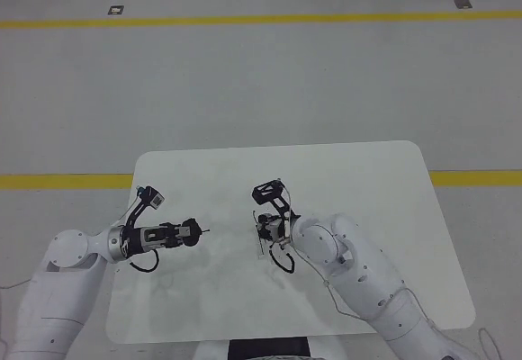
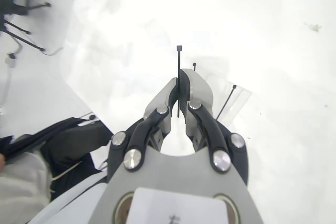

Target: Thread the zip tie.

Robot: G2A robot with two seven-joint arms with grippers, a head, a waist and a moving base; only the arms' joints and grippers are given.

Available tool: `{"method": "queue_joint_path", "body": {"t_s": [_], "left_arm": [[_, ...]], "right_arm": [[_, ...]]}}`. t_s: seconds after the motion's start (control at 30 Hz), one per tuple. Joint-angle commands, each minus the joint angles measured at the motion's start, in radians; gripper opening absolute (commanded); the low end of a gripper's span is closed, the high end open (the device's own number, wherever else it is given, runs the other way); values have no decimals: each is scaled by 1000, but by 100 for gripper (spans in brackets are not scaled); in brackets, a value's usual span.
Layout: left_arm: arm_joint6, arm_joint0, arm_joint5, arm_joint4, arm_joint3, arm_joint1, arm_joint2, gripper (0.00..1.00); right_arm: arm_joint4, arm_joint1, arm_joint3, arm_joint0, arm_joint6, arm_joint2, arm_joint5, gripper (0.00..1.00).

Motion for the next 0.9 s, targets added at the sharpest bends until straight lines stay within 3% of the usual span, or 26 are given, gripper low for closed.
{"method": "queue_joint_path", "body": {"t_s": [0.0, 0.23, 0.57, 0.6, 0.67, 0.8, 0.87], "left_arm": [[0, 0, 0, 0, 0, 0, 0, 0], [0, 0, 0, 0, 0, 0, 0, 0], [0, 0, 0, 0, 0, 0, 0, 0], [23, 1, 11, -1, 2, -1, 5, 0], [22, 1, 32, -19, 2, -1, 21, 0], [0, -8, 65, -139, 17, 5, 68, 0], [0, -14, 68, -172, 29, 12, 88, 0]], "right_arm": [[92, 5, -14, -26, -31, 46, -38, 0], [341, 19, -7, -69, -57, 137, -169, 0], [337, 19, -5, -72, -77, 137, -171, 0], [322, 20, -6, -73, -93, 133, -184, 0], [357, 21, -11, -78, -118, 132, -236, 0], [472, 29, 7, -80, -121, 144, -406, 0], [512, 32, -2, -69, -113, 135, -406, 0]]}}
